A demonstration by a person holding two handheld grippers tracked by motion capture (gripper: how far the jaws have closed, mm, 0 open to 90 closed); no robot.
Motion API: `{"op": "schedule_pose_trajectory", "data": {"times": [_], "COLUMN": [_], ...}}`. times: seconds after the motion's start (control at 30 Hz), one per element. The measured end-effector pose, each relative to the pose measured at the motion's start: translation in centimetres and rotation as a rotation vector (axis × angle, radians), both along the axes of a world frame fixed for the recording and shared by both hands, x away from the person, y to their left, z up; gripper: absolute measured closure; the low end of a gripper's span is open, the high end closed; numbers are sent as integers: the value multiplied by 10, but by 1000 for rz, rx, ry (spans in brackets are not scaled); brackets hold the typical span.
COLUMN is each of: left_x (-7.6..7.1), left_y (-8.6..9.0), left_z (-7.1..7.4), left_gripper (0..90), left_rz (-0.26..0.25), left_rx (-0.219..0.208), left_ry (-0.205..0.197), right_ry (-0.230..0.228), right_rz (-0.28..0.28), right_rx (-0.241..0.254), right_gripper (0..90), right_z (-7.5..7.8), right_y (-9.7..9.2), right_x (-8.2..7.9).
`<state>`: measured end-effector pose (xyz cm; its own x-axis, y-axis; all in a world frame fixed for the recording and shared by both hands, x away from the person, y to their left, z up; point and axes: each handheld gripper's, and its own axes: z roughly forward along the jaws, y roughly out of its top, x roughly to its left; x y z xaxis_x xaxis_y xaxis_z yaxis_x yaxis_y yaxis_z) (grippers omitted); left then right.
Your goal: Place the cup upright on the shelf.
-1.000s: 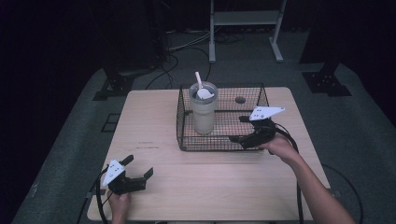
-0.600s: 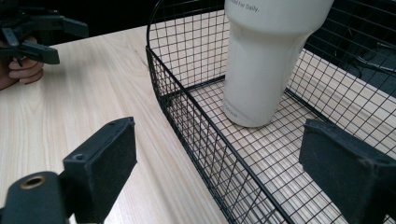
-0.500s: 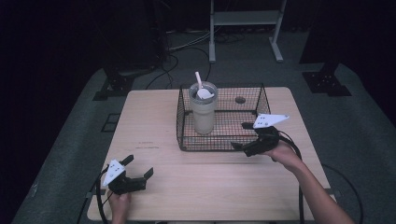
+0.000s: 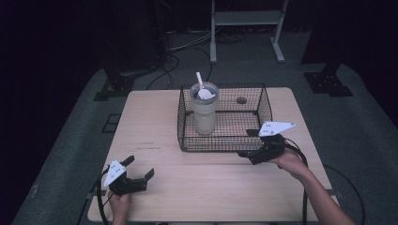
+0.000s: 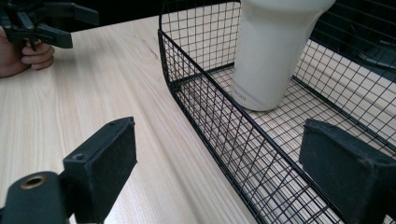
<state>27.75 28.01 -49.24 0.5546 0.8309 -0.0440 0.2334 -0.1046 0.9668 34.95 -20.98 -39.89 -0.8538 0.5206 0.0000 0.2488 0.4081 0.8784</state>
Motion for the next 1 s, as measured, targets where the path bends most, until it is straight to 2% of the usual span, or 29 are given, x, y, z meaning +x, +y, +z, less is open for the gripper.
{"op": "schedule_pose_trajectory", "data": {"times": [0.63, 1.0], "left_x": [0, 0], "left_y": [0, -1], "left_z": [0, 0], "left_gripper": [0, 0], "left_rz": [-1, 2], "left_rx": [1, 1], "left_ry": [-1, 4], "right_ry": [7, 8], "right_rz": [8, 13], "right_rx": [11, 34], "right_gripper": [105, 131], "right_z": [-14, -24], "right_y": [-11, -20], "right_x": [-20, -31]}}
